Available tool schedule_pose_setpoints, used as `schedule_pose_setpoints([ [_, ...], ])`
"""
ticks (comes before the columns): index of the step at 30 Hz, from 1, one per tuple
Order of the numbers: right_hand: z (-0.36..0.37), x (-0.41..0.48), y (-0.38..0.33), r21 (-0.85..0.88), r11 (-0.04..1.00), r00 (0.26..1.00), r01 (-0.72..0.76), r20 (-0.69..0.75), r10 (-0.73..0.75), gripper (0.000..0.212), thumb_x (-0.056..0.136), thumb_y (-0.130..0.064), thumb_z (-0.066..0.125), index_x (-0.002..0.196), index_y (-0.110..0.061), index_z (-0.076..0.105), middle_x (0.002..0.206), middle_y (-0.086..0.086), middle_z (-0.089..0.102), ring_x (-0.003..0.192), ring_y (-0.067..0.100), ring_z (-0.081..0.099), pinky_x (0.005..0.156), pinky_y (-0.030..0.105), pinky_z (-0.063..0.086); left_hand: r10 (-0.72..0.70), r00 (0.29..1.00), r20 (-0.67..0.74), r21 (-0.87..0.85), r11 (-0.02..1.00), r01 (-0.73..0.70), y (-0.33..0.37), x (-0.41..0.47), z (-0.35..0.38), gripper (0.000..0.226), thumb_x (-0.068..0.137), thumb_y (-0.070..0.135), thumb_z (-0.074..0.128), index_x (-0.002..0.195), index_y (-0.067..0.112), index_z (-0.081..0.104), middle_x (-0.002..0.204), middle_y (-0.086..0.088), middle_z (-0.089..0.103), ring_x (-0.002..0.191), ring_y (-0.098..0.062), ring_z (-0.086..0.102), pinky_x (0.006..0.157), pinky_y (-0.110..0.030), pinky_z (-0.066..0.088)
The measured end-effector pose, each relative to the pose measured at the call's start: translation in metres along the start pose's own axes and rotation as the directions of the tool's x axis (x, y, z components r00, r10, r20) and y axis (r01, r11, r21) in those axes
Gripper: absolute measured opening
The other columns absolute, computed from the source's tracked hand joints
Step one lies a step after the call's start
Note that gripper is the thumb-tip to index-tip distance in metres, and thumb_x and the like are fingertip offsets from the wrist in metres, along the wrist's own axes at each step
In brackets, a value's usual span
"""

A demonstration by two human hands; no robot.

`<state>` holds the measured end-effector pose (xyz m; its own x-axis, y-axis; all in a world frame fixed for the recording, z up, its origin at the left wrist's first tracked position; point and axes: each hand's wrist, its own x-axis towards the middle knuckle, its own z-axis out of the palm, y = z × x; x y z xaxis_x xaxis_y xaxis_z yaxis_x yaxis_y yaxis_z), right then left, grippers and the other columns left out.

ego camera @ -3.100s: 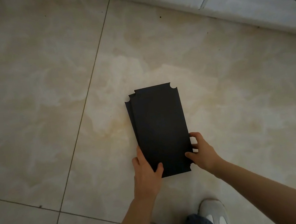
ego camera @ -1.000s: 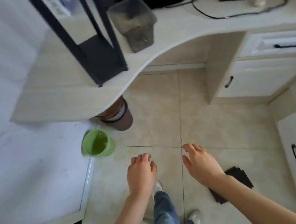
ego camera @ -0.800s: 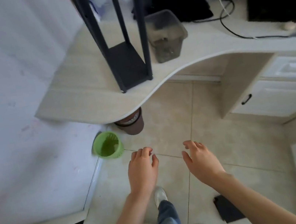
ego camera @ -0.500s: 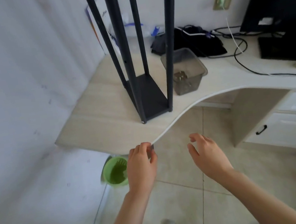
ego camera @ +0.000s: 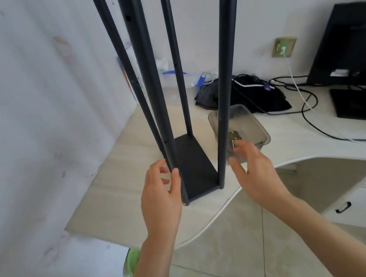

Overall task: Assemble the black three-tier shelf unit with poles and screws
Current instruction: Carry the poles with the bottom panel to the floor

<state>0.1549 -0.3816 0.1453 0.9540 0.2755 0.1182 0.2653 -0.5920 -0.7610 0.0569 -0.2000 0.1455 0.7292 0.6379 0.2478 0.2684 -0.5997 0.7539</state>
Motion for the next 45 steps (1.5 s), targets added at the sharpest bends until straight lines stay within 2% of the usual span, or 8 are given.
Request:
schedule_pose_setpoints([
  [6, -0.016, 0.067, -0.007, 0.178, 0.983, 0.997, 0.051, -0.064, -0.040, 0.045, 0.101, -0.034, 0.050, 0.143, -0.026, 0.037, 0.127, -0.010, 0.052, 0.104, -0.003, 0.051, 0.092, 0.027, 0.043, -0.024, 0.996, -0.090, -0.041, 0.999, 0.020, 0.018, 0.041, 0.023, 0.053, 0.090, 0.057, 0.048, 0.132, 0.024, 0.054, 0.115, 0.015, 0.057, 0.095, -0.004, 0.058, 0.076, -0.009, 0.043],
  [11, -0.008, 0.089, -0.009, 0.301, 0.950, 0.996, 0.086, -0.006, -0.088, 0.045, 0.099, -0.033, 0.055, 0.140, -0.032, 0.036, 0.127, -0.008, 0.057, 0.117, 0.011, 0.057, 0.098, 0.039, 0.052, -0.037, 0.986, -0.164, -0.192, 0.981, 0.005, 0.019, 0.055, 0.036, 0.037, 0.086, 0.059, 0.052, 0.115, 0.036, 0.053, 0.094, 0.027, 0.061, 0.088, 0.008, 0.063, 0.069, 0.000, 0.045],
  [16, 0.001, 0.099, -0.013, 0.406, 0.906, 0.988, 0.123, 0.034, -0.150, 0.026, 0.099, -0.031, 0.054, 0.120, -0.039, 0.042, 0.099, -0.021, 0.062, 0.094, 0.000, 0.062, 0.075, 0.013, 0.048, -0.072, 0.985, -0.156, -0.429, 0.903, -0.002, 0.027, 0.065, 0.042, 0.023, 0.086, 0.057, 0.057, 0.102, 0.041, 0.056, 0.081, 0.012, 0.069, 0.083, -0.008, 0.070, 0.074, -0.008, 0.050],
  [23, 0.012, 0.109, -0.013, 0.430, 0.896, 0.987, 0.112, 0.058, -0.151, 0.018, 0.102, -0.026, 0.047, 0.102, -0.042, 0.039, 0.078, -0.005, 0.060, 0.070, 0.007, 0.058, 0.060, 0.015, 0.049, -0.074, 0.977, -0.198, -0.437, 0.899, -0.021, 0.025, 0.073, 0.054, 0.042, 0.085, 0.061, 0.053, 0.095, 0.020, 0.058, 0.067, 0.010, 0.061, 0.066, -0.010, 0.065, 0.063, -0.011, 0.051],
  [30, 0.010, 0.130, -0.022, 0.450, 0.878, 0.983, 0.166, -0.008, -0.182, 0.025, 0.103, -0.028, 0.046, 0.111, -0.051, 0.039, 0.078, -0.007, 0.056, 0.065, 0.015, 0.053, 0.058, 0.030, 0.050, -0.026, 0.971, -0.236, -0.413, 0.907, -0.076, 0.036, 0.096, 0.055, 0.047, 0.086, 0.062, 0.052, 0.092, 0.016, 0.058, 0.061, 0.004, 0.057, 0.056, -0.012, 0.062, 0.057, -0.011, 0.048],
  [34, 0.006, 0.149, -0.029, 0.450, 0.873, 0.981, 0.190, -0.043, -0.191, 0.025, 0.103, -0.028, 0.047, 0.124, -0.039, 0.038, 0.071, -0.012, 0.054, 0.061, 0.005, 0.051, 0.056, 0.030, 0.049, -0.005, 0.972, -0.236, -0.421, 0.902, -0.097, 0.050, 0.116, 0.053, 0.042, 0.086, 0.063, 0.050, 0.086, 0.021, 0.054, 0.059, -0.001, 0.054, 0.050, -0.012, 0.057, 0.053, -0.014, 0.048],
  [39, 0.000, 0.163, -0.043, 0.434, 0.877, 0.976, 0.207, -0.032, -0.214, 0.034, 0.104, -0.027, 0.045, 0.137, -0.025, 0.037, 0.073, -0.023, 0.055, 0.067, -0.003, 0.057, 0.060, 0.015, 0.046, -0.011, 0.963, -0.268, -0.408, 0.907, -0.103, 0.062, 0.133, 0.046, 0.016, 0.099, 0.038, 0.059, 0.086, 0.030, 0.054, 0.058, -0.003, 0.052, 0.047, -0.015, 0.053, 0.048, -0.024, 0.048],
  [45, -0.011, 0.155, -0.051, 0.454, 0.862, 0.973, 0.225, -0.060, -0.223, 0.038, 0.103, -0.025, 0.047, 0.139, -0.017, 0.038, 0.079, -0.025, 0.054, 0.071, -0.005, 0.055, 0.064, 0.016, 0.044, -0.036, 0.961, -0.275, -0.455, 0.885, -0.097, 0.077, 0.131, 0.034, 0.024, 0.093, 0.048, 0.060, 0.079, 0.029, 0.053, 0.060, -0.010, 0.049, 0.051, -0.033, 0.050, 0.046, -0.043, 0.047],
])
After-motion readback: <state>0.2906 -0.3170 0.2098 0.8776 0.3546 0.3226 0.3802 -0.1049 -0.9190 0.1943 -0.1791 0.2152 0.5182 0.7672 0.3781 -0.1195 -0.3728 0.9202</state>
